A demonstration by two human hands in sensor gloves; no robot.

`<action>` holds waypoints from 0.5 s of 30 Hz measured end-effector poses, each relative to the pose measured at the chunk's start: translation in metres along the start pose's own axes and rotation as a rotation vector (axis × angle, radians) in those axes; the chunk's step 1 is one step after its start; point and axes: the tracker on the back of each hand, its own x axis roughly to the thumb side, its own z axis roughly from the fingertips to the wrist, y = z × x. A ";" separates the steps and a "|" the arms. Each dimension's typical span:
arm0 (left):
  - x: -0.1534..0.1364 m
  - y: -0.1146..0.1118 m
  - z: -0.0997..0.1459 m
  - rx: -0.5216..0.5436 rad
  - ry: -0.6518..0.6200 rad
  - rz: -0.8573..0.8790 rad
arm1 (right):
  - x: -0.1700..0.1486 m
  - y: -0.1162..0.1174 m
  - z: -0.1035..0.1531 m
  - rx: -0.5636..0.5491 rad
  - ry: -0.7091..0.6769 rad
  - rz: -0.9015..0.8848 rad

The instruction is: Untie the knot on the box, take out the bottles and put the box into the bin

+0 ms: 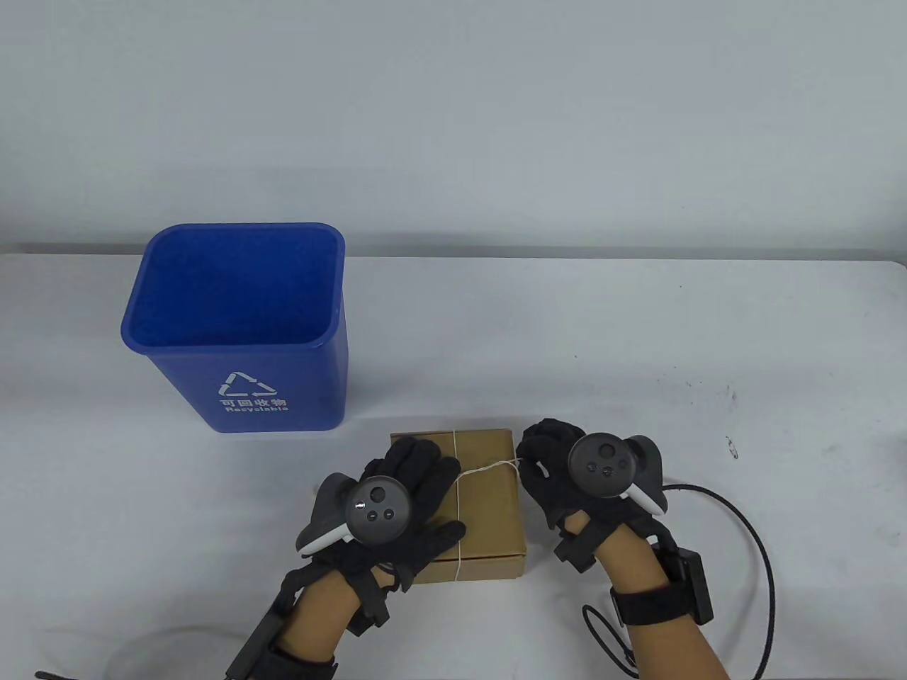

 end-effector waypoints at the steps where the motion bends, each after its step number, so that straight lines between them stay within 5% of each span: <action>1: 0.000 0.000 0.000 0.000 0.000 0.000 | 0.000 -0.003 0.001 -0.015 -0.003 0.005; 15: 0.000 0.000 0.000 0.003 0.004 -0.008 | -0.009 -0.046 0.017 -0.231 0.026 0.028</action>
